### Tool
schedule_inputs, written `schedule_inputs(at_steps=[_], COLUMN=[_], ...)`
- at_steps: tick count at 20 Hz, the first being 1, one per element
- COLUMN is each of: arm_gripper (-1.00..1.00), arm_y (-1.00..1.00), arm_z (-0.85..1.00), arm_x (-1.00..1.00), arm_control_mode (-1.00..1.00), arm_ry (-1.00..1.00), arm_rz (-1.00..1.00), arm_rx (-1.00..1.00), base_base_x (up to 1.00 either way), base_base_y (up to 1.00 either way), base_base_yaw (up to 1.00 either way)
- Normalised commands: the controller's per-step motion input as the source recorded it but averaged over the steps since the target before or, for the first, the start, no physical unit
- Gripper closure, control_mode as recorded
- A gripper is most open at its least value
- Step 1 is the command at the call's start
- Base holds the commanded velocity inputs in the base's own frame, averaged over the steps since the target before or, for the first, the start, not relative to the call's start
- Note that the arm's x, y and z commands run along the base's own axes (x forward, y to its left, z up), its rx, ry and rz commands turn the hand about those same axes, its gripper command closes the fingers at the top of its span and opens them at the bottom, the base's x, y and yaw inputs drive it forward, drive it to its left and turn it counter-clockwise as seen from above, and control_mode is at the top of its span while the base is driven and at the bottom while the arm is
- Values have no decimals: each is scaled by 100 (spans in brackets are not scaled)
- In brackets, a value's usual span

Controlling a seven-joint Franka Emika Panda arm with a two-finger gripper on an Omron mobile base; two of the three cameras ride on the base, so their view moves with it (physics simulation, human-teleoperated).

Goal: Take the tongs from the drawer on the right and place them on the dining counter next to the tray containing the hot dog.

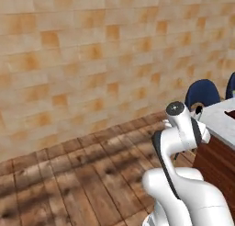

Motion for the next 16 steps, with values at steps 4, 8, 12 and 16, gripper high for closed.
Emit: schedule_inputs(at_steps=[4, 8, 12, 16], arm_gripper=[100, 100, 100, 100], arm_y=[0, 0, 0, 0], arm_z=[0, 0, 0, 0], arm_x=[0, 0, 0, 0], arm_control_mode=[100, 100, 100, 100], arm_ry=[0, 0, 0, 0], arm_rz=[0, 0, 0, 0], arm_rx=[0, 0, 0, 0], base_base_x=[100, 100, 100, 100], base_base_y=[100, 100, 100, 100], base_base_yaw=[-63, -65, -64, -63])
